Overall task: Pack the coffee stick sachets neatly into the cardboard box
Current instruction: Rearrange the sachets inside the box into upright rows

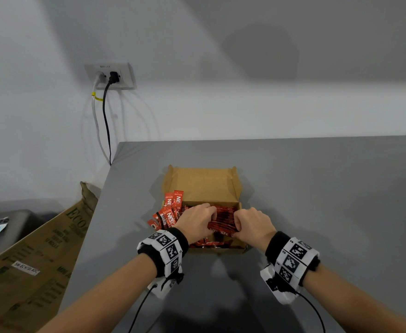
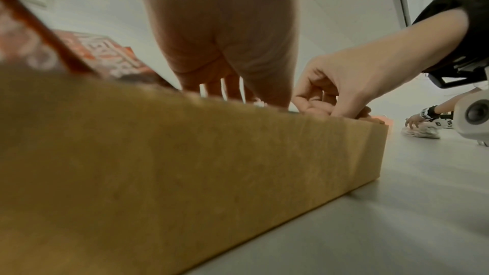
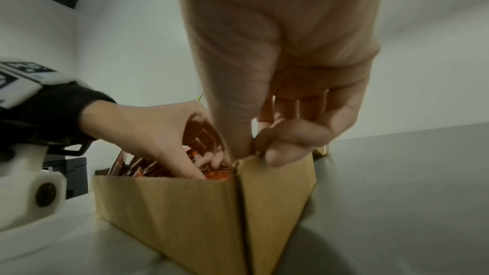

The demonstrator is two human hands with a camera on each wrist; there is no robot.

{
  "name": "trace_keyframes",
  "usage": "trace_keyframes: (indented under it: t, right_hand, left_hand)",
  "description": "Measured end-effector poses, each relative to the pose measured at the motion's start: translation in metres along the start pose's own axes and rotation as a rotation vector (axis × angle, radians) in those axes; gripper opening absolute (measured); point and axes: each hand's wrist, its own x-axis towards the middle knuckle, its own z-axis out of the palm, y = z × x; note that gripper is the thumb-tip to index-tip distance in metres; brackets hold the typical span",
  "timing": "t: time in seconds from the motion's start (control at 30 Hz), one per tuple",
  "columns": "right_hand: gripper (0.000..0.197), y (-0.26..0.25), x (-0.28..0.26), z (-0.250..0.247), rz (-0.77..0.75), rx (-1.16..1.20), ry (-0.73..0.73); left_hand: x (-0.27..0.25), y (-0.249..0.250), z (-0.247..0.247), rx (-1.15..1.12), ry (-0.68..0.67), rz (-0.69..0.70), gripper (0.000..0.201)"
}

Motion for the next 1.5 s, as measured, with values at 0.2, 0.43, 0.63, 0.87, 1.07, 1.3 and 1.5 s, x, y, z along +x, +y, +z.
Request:
trace_keyframes:
  t: [0.2,0.43,0.63,0.87,1.07,1.3,1.5]
  right_hand:
    - [0.028,0.003,0.002,0.000,-0.011,-0.004,-0.011]
    - [0.018,-0.002,-0.005,-0.009,-0.086,0.040,0.128]
    - [0.029,-0.030,-0.006,0.013,-0.304,0.115,-0.076]
    - [0.023,-0.034,0.003,0.018,-0.331,0.146,-0.184]
    - [0.023,-0.029,0.005,0.006,-0.386,0.190,-0.269]
    - [0.008,-0.040,0.005,0.001,-0.085,0.494,0.079]
    - [0.022,-0.080,0.005,0.015,-0.004,0.343,0.087]
  left_hand:
    - [-0.001,0.000,-0.005,-0.034,0.014,0.017,0.021]
    - [-0.010,-0.020,-0.044,-0.178,0.159,-0.082,0.017]
    - [-0.036,-0.027,-0.054,-0.082,-0.127,0.028,0.028]
    - [-0.049,-0.026,-0.034,0.209,-0.115,0.151,0.038]
    - [-0.045,-0.029,-0.044,0.066,-0.006,0.003,0.033]
    - [-0.047,-0.048,-0.043,-0.072,0.335,-0.298,0.034]
    - [-0.043,-0.046,-0.034,-0.246,0.223,-0.444,0.047]
